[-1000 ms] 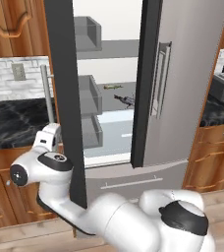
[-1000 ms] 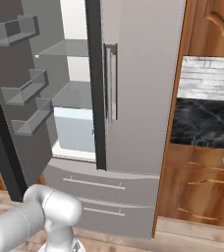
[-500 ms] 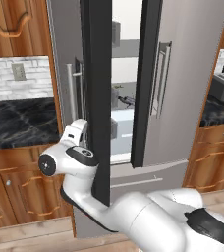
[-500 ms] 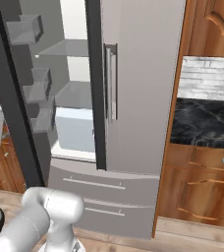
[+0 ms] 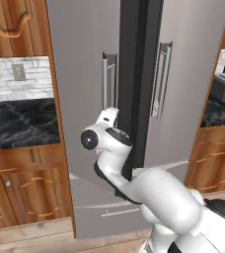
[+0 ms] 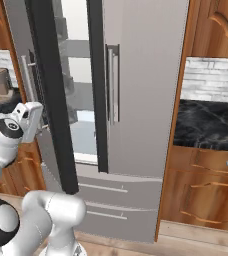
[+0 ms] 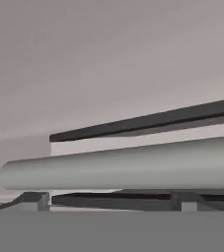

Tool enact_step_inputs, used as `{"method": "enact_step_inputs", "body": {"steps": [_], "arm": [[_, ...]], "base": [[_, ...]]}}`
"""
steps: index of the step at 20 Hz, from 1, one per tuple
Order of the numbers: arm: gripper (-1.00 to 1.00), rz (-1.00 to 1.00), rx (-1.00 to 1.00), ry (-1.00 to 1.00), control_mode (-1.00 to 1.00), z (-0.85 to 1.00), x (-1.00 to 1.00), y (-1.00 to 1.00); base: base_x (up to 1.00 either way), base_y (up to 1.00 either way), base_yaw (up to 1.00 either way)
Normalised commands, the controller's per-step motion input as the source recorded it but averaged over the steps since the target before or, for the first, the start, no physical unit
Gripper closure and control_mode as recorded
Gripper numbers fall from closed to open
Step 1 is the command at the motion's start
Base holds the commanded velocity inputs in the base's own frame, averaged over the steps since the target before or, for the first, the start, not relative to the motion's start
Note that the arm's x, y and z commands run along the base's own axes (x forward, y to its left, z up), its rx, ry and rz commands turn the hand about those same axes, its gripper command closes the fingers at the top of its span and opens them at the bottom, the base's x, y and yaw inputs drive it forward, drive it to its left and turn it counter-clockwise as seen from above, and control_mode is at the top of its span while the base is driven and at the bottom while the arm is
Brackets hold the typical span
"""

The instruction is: Place the fish on the counter behind the older fish on the same shelf of the fridge to maintain FIFO order. Close the fridge door when finished.

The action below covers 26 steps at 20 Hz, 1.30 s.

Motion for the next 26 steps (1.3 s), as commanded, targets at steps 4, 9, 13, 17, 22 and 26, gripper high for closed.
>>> {"method": "enact_step_inputs", "body": {"steps": [4,9,13,17,22,26], "arm": [[-1.0,0.0,0.11,-0.03,-1.0,0.01,0.79,-0.77],[-1.0,0.02,0.11,-0.08,-1.0,0.11,0.82,-0.52],[-1.0,0.06,0.1,-0.09,-1.0,0.21,0.82,-0.38],[-1.0,0.07,0.08,-0.12,-1.0,0.28,0.68,-0.26],[-1.0,0.07,0.09,-0.08,-1.0,0.13,0.78,-0.06],[-1.0,0.05,0.12,-0.01,-1.0,0.0,0.98,0.0]], "base": [[0.0,0.0,0.0],[0.0,0.0,0.0],[0.0,0.0,0.0],[0.0,0.0,0.0],[0.0,0.0,0.0],[0.0,0.0,0.0]]}}
